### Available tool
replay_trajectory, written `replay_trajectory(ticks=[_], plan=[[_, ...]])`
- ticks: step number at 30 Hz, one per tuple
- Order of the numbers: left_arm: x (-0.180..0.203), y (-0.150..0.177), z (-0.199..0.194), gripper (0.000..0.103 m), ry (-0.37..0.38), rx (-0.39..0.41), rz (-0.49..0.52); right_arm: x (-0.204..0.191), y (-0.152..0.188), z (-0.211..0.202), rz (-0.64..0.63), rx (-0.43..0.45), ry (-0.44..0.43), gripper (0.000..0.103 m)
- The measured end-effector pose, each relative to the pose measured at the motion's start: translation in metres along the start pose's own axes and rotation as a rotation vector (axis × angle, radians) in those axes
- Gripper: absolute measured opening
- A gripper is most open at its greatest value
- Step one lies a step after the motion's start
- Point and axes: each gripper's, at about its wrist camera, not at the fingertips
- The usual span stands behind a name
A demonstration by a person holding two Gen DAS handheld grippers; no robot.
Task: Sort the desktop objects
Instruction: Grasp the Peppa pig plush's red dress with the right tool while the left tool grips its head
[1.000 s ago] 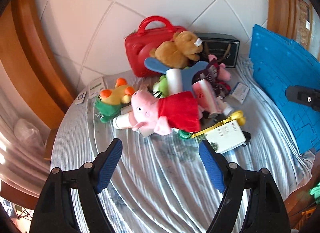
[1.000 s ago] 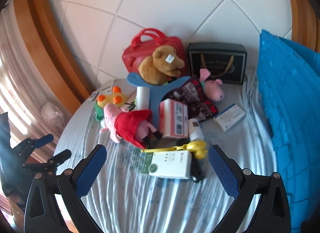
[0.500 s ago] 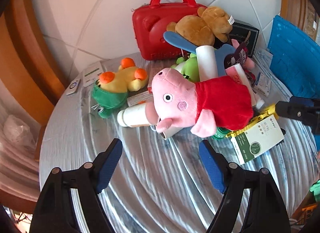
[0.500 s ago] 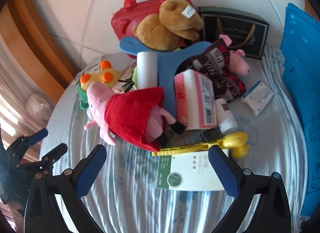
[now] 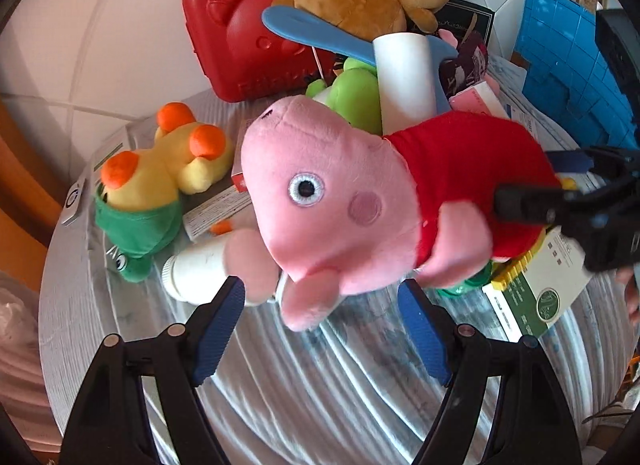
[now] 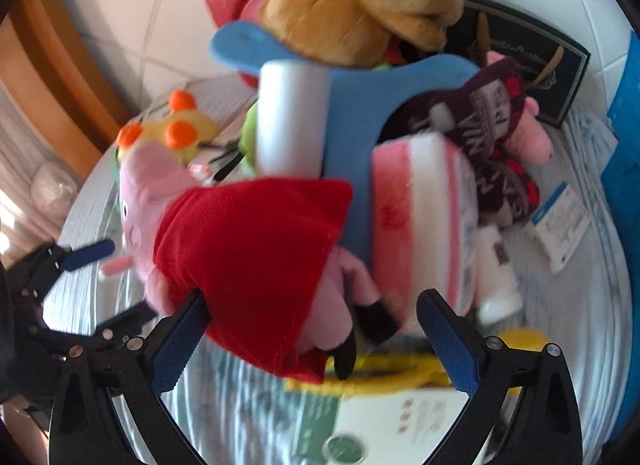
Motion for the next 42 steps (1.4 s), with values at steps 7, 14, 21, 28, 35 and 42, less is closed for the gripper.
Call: replay_trajectory(ticks=[7, 14, 21, 28, 35, 42], plan=[[0.011, -0.019, 0.01, 0.079, 0.034, 0.019, 0.035, 0.011, -0.009, -0.01, 0.044, -0.015, -0.04, 0.103], [0.023, -0.03, 0.021, 0.079, 0.034, 0.023, 0.072, -0.001, 0.005, 0.0, 0.011, -0.007, -0.036, 0.103], [0.027, -0.033, 0.013, 0.058, 0.028, 0.057, 0.064, -0.008, 0.002, 0.003, -0.032, -0.009, -0.014, 0.069], [0.035, -0.038, -0.016, 0.039, 0.032, 0.104, 0.049, -0.002, 0.002, -0.029, -0.068, 0.047, -0.027, 0.055], [0.05, -0.035, -0.029, 0.035, 0.066, 0.084, 0.016, 0.021, 0.003, -0.05, -0.02, 0.068, 0.007, 0.028], [0.043, -0.018, -0.016, 0.072, 0.027, 0.047, -0.072, 0.044, 0.014, -0.055, 0.0, 0.065, -0.021, 0.088]])
Point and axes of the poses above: each gripper's, at about its wrist camera, not at the fingertips, and z roughly the way its jaws point, x to its right, y to its underside, and after that the axes turned 6 degrees about z, right-handed
